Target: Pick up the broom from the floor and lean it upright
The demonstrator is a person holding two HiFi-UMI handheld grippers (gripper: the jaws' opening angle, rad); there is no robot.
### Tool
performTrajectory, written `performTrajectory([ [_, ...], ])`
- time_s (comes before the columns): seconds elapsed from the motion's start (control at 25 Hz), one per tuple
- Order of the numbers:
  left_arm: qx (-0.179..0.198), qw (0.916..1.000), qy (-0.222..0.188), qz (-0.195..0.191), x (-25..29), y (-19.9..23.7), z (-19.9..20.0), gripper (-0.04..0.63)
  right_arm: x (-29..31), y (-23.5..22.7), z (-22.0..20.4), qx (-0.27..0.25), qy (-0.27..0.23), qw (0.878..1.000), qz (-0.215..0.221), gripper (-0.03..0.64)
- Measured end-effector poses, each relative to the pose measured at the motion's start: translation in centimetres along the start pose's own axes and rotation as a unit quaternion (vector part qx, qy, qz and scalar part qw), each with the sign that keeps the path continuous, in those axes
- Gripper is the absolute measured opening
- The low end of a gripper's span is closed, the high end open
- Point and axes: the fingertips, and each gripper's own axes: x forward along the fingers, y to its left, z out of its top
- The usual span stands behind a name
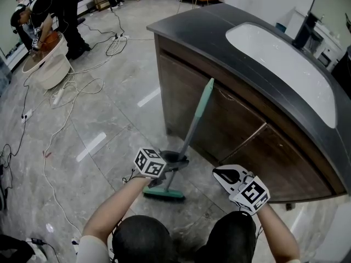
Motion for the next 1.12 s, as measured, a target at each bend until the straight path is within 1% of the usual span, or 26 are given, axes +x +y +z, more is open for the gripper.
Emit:
performTrajectory([
  [0.08,0.001,0.9999,0.001,0.011,0.0,0.6,-0.2,0.081,0.0,-0.1,-0.2,0.0,0.003,1.0,0.001,0.001],
  [0.16,0.01,0.9995,-0.007,0.03,-0.1,1.2,0.0,0.08,0.1,0.1,-0.4,0.0,-0.004,1.0,0.007,0.001],
  [0.24,0.02,0.9989,-0.015,0.041,-0.2,1.4,0.2,0.081,0.2,0.3,-0.6,0.0,-0.007,1.0,0.012,0.002],
  [0.36,0.028,0.9983,-0.029,0.042,-0.4,1.1,0.7,0.084,0.1,0.5,-0.8,0.0,0.001,1.0,0.014,0.001],
  [0.44,0.036,0.9977,-0.036,0.046,-0.5,1.1,1.1,0.1,0.1,0.4,-0.9,0.0,0.003,1.0,0.014,0.002],
  [0.52,0.046,0.9971,-0.035,0.049,-0.6,1.0,1.4,0.132,0.1,0.3,-0.9,0.001,0.004,1.0,0.014,0.001],
  [0.64,0.067,0.9957,-0.033,0.056,-1.0,0.9,1.8,0.16,0.4,0.4,-0.8,0.0,0.005,1.0,0.015,0.002],
  [0.84,0.092,0.9931,-0.035,0.064,-2.6,-0.3,1.9,0.173,0.7,0.7,-0.2,-0.007,0.006,1.0,0.019,0.002],
  [0.96,0.111,0.9902,-0.042,0.074,-3.7,-1.0,2.0,0.173,1.3,0.5,0.1,-0.009,0.004,1.0,0.019,0.001],
  [1.12,0.134,0.9842,-0.059,0.1,-5.5,-1.0,1.7,0.173,3.2,0.2,-0.2,-0.003,-0.001,1.0,0.016,0.002],
])
